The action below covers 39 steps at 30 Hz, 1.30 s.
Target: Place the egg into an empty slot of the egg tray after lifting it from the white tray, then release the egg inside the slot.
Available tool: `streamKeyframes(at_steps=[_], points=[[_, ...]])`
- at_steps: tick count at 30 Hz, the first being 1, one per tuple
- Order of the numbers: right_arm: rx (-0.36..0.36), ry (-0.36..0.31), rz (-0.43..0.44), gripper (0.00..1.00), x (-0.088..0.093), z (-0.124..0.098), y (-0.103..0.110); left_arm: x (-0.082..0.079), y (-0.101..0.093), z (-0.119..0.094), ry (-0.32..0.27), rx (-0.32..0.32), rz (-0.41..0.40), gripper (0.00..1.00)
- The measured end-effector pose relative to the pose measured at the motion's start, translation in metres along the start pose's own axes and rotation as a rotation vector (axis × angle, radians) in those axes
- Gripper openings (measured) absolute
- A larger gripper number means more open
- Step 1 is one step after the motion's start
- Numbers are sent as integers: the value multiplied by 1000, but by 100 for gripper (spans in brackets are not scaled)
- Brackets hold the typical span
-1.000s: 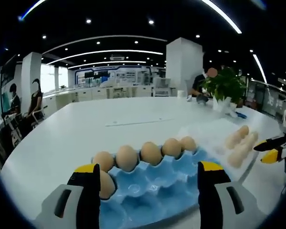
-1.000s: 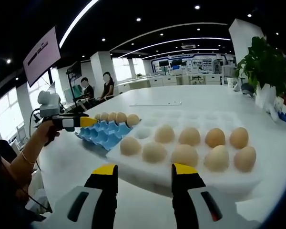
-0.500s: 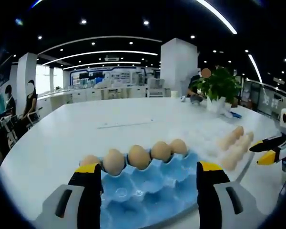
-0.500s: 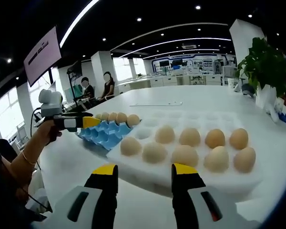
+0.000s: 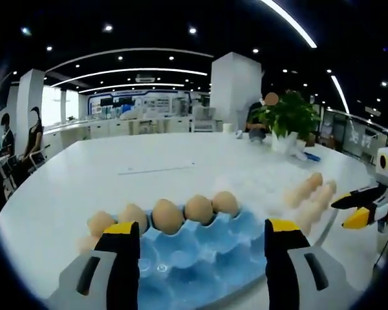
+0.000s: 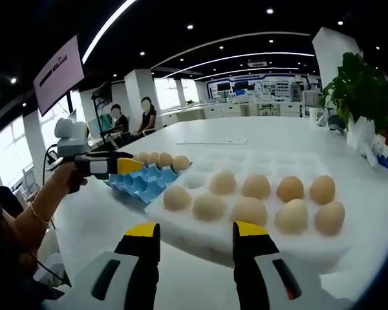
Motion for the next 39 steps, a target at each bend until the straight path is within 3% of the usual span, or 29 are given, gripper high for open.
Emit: streamKeyframes(at_steps=[9,25,39], points=[[-13,2,-26,47,1,0,2,-2,-28,10,-3,51,18,80],[-46,2,-62,48,0,3,7,-5,-52,17,-3,108,38,74],[-33,-1,-72,48,1,-2,7,-9,-88,31,3,176,87,69]])
Point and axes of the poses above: the point that each gripper's makers call its tool centre point, and the gripper's own axes: z roughly forward along the fingers, y roughly to its left, x roughly out of its underside, the point moved 6 cm from there along -z, roughly backward along the fingers, and after that the axes turned 2 degrees about -z, right-handed, at the moved point
